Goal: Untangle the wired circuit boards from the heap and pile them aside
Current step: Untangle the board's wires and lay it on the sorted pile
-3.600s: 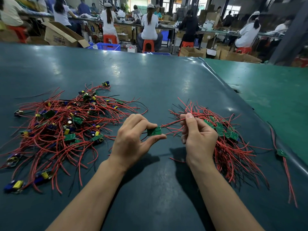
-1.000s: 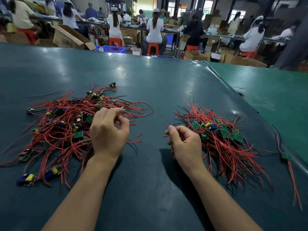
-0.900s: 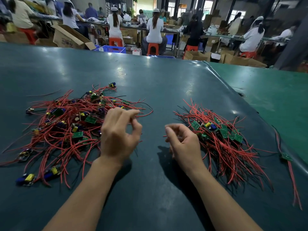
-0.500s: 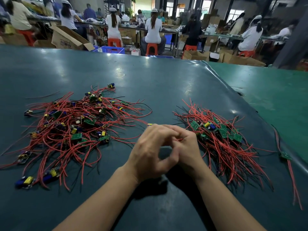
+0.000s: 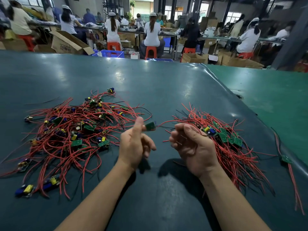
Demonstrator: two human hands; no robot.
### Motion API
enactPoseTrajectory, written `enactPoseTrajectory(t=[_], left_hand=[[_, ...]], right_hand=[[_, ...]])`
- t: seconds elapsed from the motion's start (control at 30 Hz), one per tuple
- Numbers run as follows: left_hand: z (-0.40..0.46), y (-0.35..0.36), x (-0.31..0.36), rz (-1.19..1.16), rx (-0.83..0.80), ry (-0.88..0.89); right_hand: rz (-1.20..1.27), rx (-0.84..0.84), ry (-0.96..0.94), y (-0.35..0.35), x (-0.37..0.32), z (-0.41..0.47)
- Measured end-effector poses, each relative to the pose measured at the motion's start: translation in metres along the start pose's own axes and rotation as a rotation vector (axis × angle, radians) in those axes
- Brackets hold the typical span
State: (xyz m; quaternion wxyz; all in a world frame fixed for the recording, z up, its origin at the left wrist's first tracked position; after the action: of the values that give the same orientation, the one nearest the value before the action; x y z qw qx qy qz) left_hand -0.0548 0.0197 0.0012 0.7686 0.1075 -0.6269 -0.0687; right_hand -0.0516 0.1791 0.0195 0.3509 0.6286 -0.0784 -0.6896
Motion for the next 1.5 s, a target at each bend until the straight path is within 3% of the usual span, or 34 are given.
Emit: enactPoseTrajectory(t=[0.1,0.3,0.4,0.57,0.67,0.77,0.93,1.2,1.33,1.5], left_hand=[[0.004,-0.001,0.004,-0.273,-0.04,-0.057],[0.001,0.003,0.002,-0.222,-0.109,-0.087],[0.002,0.001,0.004,-0.322,-0.06,-0.111],[0.006,-0.012,0.007,-0.565,-0.023,-0.157],[0.002,-0.008,0.005,-0.254,-0.039,-0.075],[-0.003,0.0,0.0,0.011,-0.117,0.014],[-0.004,0.004,-0.004,0.059,-0.293,-0.049],[-0.004,0.004,-0.001,0.018,-0.305,-0.06],[-0.005,0.005,-0.002,0.062,-0.307,-0.045],[-0.004,0.003,-0.002,0.029,-0.339,-0.054]], right_hand=[[-0.031,0.021,0.009,-0.002,0.001,0.002],[0.023,0.099,0.087,-0.001,0.009,0.005],[0.052,0.147,0.195,-0.001,0.018,0.007],[-0.027,-0.039,0.276,0.004,0.022,0.005],[-0.084,-0.071,0.221,0.008,0.024,0.005],[-0.148,0.016,0.108,0.007,0.025,0.006],[-0.365,0.163,-0.035,0.0,0.017,0.006],[-0.243,0.191,0.0,0.001,0.016,0.006],[-0.216,0.293,0.053,-0.006,0.018,0.007],[-0.328,0.325,-0.071,-0.009,0.014,0.008]])
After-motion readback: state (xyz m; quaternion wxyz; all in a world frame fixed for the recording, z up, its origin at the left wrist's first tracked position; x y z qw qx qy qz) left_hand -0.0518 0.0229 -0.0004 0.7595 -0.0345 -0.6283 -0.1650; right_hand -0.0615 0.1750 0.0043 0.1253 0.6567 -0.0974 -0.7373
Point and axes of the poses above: each hand's wrist, its own z-axis towards the middle knuckle, its own y-axis out of the palm, x = y × z, the point moved 3 cm from there along z, towards the middle knuckle, and after that the axes turned 11 degrees about -x, right-handed, at the moved point
